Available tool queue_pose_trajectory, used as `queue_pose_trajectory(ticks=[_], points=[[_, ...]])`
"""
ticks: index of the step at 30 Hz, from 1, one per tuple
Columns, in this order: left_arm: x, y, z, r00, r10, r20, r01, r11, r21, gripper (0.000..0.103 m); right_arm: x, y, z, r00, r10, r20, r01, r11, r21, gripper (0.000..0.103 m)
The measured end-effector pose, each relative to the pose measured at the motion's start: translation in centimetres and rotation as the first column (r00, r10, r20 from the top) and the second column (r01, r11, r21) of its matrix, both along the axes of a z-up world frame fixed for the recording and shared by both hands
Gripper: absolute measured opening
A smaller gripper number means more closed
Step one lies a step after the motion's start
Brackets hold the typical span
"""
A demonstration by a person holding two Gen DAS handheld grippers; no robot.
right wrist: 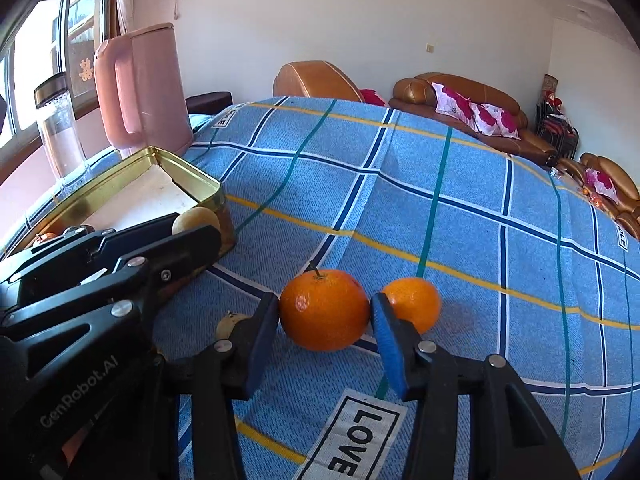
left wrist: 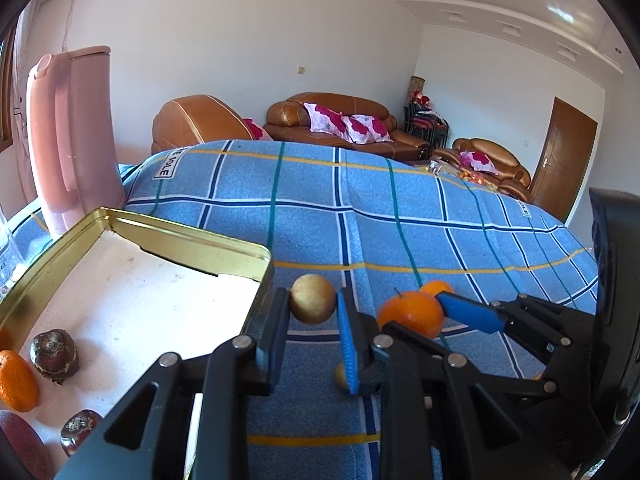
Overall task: Organize fruits
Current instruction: 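Lift the tan fruit with the left tool while the right tool grasps an orange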
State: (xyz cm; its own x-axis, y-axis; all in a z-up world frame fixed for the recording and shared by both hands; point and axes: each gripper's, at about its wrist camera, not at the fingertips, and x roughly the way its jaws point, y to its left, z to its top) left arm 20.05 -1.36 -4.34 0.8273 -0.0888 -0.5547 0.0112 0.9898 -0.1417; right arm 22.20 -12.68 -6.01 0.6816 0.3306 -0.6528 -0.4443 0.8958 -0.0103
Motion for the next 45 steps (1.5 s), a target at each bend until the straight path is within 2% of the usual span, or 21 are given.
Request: queue_pose_trajectory(ticks=[2, 5, 11, 15, 16, 18, 19, 21, 24, 28, 31, 32, 33, 34, 35, 38, 40, 42, 45], points=[[-0.1, 0.0, 0.1, 1.0, 0.001, 0.011, -0.001, 1.0, 0.001, 0.025, -0.3, -0.2, 0.4, 1.0, -0.004, 0.027, 0.003, 1.0, 0.011, 0.048], [-0.4, 0.0, 0.3, 1.0, 0.003, 0.022, -0.003, 1.0, 0.001, 0.025, -1.0, -0.3, 0.9, 0.998, -0.005, 0.07, 0.003, 1.0, 0.023, 0.027], [-1.0, -0.1, 0.6, 0.999, 0.003, 0.051, -0.003, 1.0, 0.005, 0.025, -1.0, -0.5, 1.1, 0.997, -0.005, 0.078, 0.001, 0.999, 0.042, 0.027], [-1.0, 0.0, 0.6, 0.999, 0.007, 0.049, -0.007, 1.0, 0.001, 0.025, -0.5, -1.0, 0.8, 0.999, -0.005, 0.042, 0.003, 0.998, 0.067, 0.028], [-1.0, 0.1, 0.6, 0.999, 0.009, 0.049, -0.009, 1.0, -0.001, 0.025, -0.3, -0.9, 0.7, 1.0, -0.002, 0.029, 0.001, 0.998, 0.065, 0.03], [-0.9, 0.1, 0.5, 0.999, 0.011, 0.04, -0.011, 1.0, 0.001, 0.025, 0.1, -0.7, 0.3, 1.0, -0.004, -0.004, 0.004, 0.999, 0.049, 0.048], [-0.9, 0.1, 0.5, 0.999, 0.01, 0.037, -0.01, 1.0, 0.0, 0.025, 0.4, -0.5, 0.1, 1.0, -0.003, -0.022, 0.004, 0.999, 0.039, 0.05], [-1.0, 0.1, 0.5, 0.999, 0.011, 0.038, -0.011, 1.0, -0.004, 0.025, 1.0, -0.4, -0.5, 0.998, -0.015, -0.06, 0.017, 1.0, 0.02, 0.05], [-0.9, 0.1, 0.5, 0.999, 0.008, 0.039, -0.008, 1.0, -0.003, 0.025, 1.9, -0.8, -1.1, 0.992, -0.016, -0.123, 0.022, 0.999, 0.047, 0.05], [-0.9, 0.1, 0.6, 0.999, 0.006, 0.043, -0.006, 1.0, -0.007, 0.025, 1.4, -1.2, -0.8, 0.995, -0.004, -0.097, 0.012, 0.997, 0.079, 0.047], [-1.0, 0.0, 0.6, 0.999, 0.003, 0.045, -0.003, 1.0, -0.006, 0.025, 0.2, -1.1, 0.0, 1.0, 0.0, -0.025, 0.002, 0.997, 0.075, 0.042], [-1.0, 0.0, 0.6, 0.999, 0.003, 0.046, -0.002, 1.0, -0.006, 0.025, -0.1, -1.2, 0.3, 1.0, -0.001, -0.001, 0.001, 0.997, 0.076, 0.035], [-1.1, 0.0, 0.6, 0.999, 0.002, 0.048, -0.001, 1.0, -0.006, 0.025, -0.4, -1.2, 0.5, 1.0, -0.005, 0.02, 0.004, 0.997, 0.079, 0.02], [-1.1, 0.0, 0.6, 0.999, 0.001, 0.049, 0.0, 1.0, -0.006, 0.025, -0.6, -1.3, 0.6, 1.0, -0.013, 0.029, 0.01, 0.997, 0.077, 0.013], [-1.1, 0.0, 0.6, 0.999, 0.0, 0.049, 0.001, 1.0, -0.005, 0.025, -0.4, -1.2, 0.6, 1.0, -0.014, 0.02, 0.012, 0.997, 0.072, 0.011], [-1.2, -0.1, 0.7, 0.999, -0.001, 0.051, 0.001, 1.0, -0.004, 0.025, 0.0, -1.2, 0.4, 1.0, -0.012, 0.0, 0.012, 0.997, 0.075, 0.011], [-1.1, -0.1, 0.7, 0.999, -0.001, 0.048, 0.001, 1.0, -0.002, 0.025, 0.1, -1.2, 0.4, 1.0, -0.022, -0.003, 0.022, 0.997, 0.068, 0.019], [-1.1, -0.2, 0.7, 0.999, 0.0, 0.051, 0.0, 1.0, 0.0, 0.025, 0.1, -1.1, 0.4, 1.0, -0.02, 0.003, 0.02, 0.998, 0.062, 0.056], [-1.0, -0.2, 0.6, 0.999, 0.002, 0.046, -0.002, 1.0, 0.007, 0.025, 0.2, -0.4, 0.4, 0.999, -0.022, 0.029, 0.022, 1.0, 0.005, 0.058]])
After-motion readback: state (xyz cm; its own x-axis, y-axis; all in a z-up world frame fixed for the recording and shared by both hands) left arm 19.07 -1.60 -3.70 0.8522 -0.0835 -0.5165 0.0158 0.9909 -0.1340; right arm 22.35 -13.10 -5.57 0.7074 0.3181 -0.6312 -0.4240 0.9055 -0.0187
